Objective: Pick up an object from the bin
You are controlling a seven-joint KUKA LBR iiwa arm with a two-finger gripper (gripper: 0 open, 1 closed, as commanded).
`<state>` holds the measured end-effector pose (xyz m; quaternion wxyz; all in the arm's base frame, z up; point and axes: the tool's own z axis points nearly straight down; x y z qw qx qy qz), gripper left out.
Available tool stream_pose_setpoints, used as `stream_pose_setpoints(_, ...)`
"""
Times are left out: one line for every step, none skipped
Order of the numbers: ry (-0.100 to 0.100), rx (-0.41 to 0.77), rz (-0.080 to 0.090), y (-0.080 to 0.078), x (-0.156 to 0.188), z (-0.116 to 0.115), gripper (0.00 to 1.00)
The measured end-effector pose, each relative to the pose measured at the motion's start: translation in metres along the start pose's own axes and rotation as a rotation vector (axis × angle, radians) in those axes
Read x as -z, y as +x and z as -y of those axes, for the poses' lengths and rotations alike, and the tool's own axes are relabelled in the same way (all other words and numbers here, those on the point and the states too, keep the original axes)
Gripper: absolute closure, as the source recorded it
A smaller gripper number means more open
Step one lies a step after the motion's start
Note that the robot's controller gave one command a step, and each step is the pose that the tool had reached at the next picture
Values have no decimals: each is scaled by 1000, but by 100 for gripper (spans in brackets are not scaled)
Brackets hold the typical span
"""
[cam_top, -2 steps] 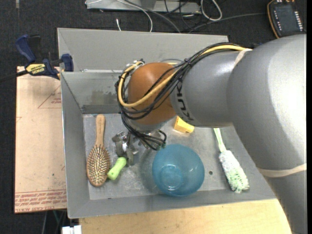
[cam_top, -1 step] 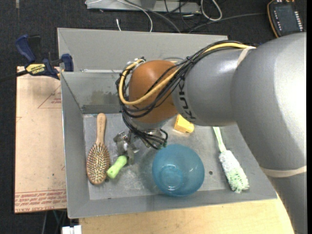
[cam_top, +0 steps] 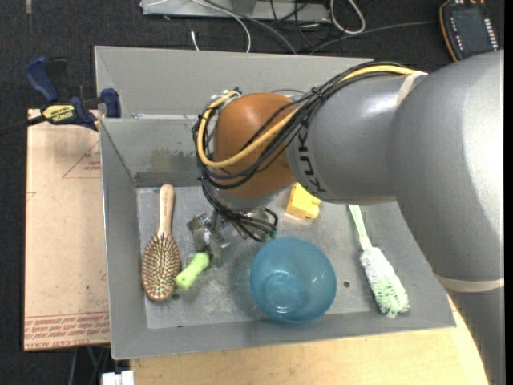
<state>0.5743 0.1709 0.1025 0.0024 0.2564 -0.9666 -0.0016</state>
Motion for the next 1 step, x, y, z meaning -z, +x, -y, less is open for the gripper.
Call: stream_pose_setpoints(-2, -1, -3, 1, 24, -1, 100)
